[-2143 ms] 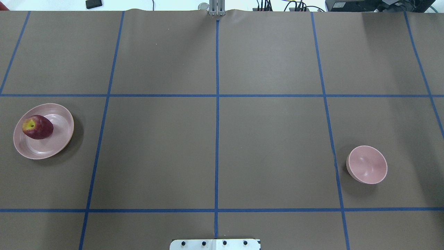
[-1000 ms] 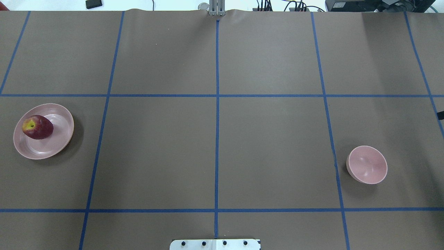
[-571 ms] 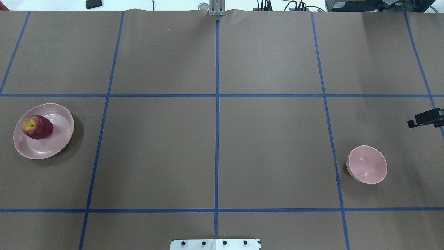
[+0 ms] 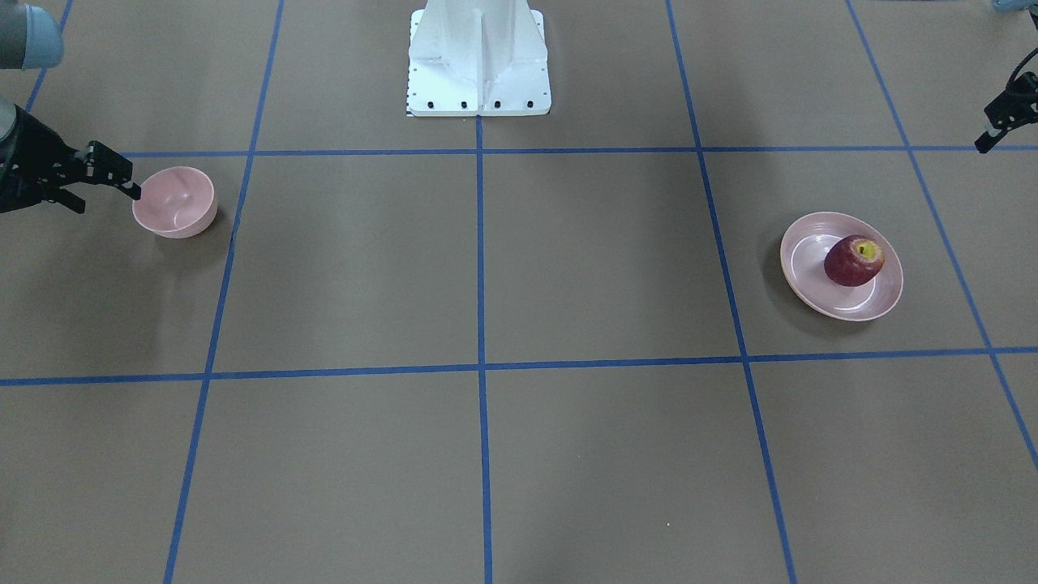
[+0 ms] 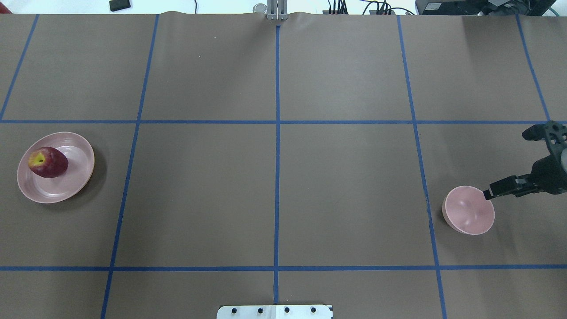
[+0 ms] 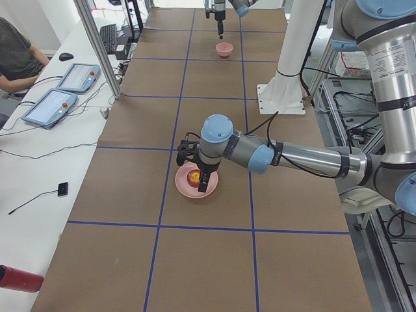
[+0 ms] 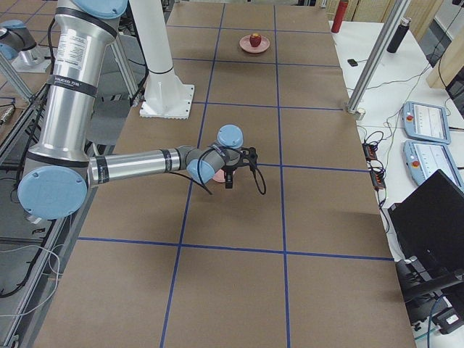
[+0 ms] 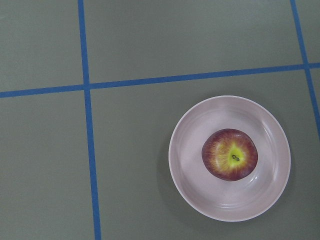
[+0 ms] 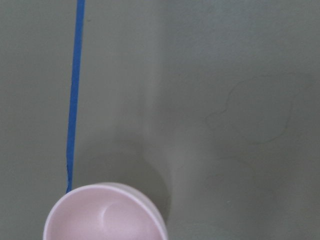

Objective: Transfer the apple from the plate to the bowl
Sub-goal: 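Reach the right gripper to the pink bowl and grasp its rim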

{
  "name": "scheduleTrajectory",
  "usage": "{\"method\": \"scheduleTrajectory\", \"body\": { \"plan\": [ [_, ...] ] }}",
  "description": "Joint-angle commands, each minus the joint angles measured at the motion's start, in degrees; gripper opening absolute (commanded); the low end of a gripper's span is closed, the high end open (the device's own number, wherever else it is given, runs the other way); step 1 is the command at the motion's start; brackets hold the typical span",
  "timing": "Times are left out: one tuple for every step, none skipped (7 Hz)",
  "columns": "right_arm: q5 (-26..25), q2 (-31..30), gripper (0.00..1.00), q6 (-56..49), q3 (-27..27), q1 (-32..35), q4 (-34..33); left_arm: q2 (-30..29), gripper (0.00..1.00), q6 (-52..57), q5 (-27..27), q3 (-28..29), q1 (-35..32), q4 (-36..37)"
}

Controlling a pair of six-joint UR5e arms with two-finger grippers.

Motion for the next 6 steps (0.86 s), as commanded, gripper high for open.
{"method": "scheduleTrajectory", "body": {
  "plan": [
    [-4.1, 1.8, 0.90, 0.4, -2.5, -4.8, 0.9, 0.0, 0.98, 0.0, -0.1, -0.1, 0.0, 0.0],
    [-4.1, 1.9, 0.71, 0.6, -2.9, -4.9, 1.0, -0.1, 0.98, 0.0, -0.1, -0.1, 0.0, -0.1],
    [-4.0, 1.9, 0.01, 1.6, -2.8, -4.8, 0.9, -0.3, 0.98, 0.1, -0.1, 0.0, 0.0, -0.1],
    [-3.9, 1.9, 0.00, 3.0, -2.9, -4.8, 0.8, -0.5, 0.98, 0.0, -0.1, -0.1, 0.0, -0.1],
    [-3.6, 1.9, 0.00, 3.1, -2.9, -4.8, 0.9, -0.8, 0.98, 0.0, -0.1, 0.0, 0.0, -0.1],
    [-2.8, 1.9, 0.00, 3.1, -2.7, -4.8, 0.9, -0.9, 0.98, 0.0, -0.1, 0.0, 0.0, -0.1]
  ]
}}
